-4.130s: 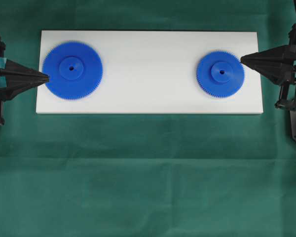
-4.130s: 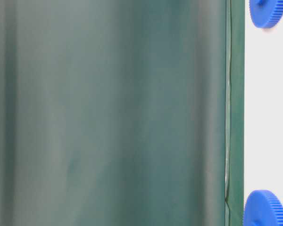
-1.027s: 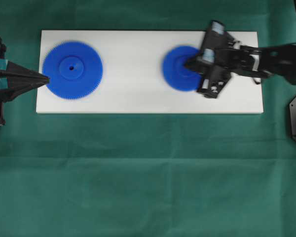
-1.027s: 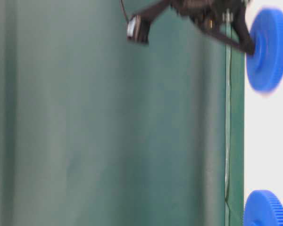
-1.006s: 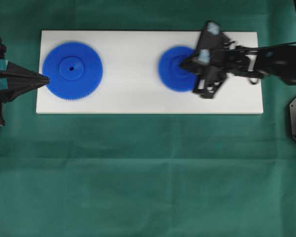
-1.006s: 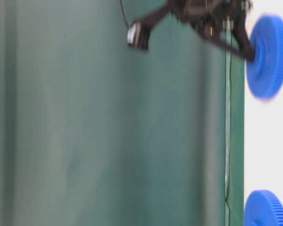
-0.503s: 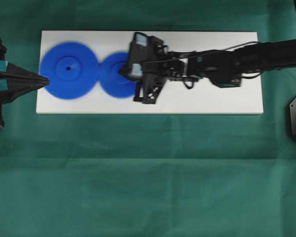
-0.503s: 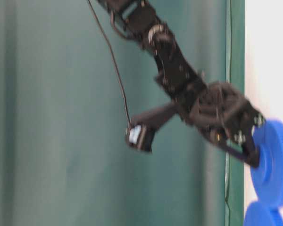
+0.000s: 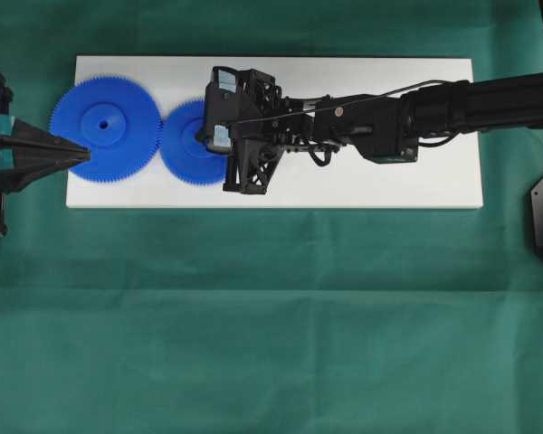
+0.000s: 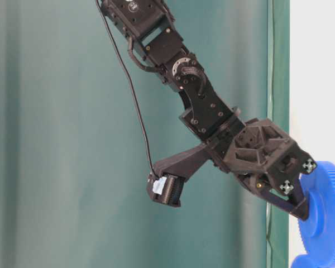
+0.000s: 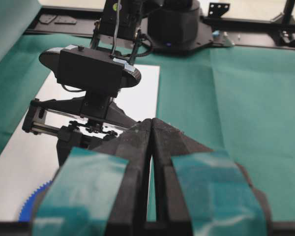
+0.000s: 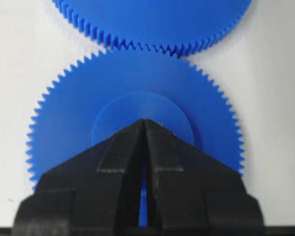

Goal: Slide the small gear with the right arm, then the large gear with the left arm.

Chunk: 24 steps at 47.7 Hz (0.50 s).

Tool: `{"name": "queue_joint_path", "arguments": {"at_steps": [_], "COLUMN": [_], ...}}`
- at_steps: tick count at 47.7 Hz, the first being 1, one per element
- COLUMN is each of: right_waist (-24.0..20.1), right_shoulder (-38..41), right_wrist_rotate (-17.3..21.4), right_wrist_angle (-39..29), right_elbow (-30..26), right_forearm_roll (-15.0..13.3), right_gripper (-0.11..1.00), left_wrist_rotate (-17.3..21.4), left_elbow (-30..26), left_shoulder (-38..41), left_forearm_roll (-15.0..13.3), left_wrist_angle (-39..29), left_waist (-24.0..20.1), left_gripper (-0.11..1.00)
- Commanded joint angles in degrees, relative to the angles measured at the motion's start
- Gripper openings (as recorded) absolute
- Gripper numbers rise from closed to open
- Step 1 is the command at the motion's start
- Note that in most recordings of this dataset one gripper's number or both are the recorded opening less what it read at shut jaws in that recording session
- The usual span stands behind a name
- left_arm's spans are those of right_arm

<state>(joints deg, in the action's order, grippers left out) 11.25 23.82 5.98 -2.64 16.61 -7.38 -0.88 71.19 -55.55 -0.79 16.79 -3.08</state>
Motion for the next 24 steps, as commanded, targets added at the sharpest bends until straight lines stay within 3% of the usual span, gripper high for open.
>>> {"name": "queue_joint_path", "arguments": {"at_steps": [1, 24], "right_waist": [-0.7, -0.7], "right_shoulder": [-0.09, 0.0], "right_wrist_rotate": [0.09, 0.09], "right_wrist_angle": [-1.14, -0.79], "right_elbow": [0.79, 0.53], "right_forearm_roll": [-0.09, -0.09], "right_gripper": [0.5, 0.5], "left_wrist_rotate": [0.09, 0.0], "left_elbow": [-0.62, -0.62], "left_shoulder": [0.26, 0.26], "left_forearm_roll": [-0.09, -0.09], "left_wrist_angle": [0.35, 0.26], "left_waist": [0.09, 0.09], "left_gripper": [0.0, 0.0]}}
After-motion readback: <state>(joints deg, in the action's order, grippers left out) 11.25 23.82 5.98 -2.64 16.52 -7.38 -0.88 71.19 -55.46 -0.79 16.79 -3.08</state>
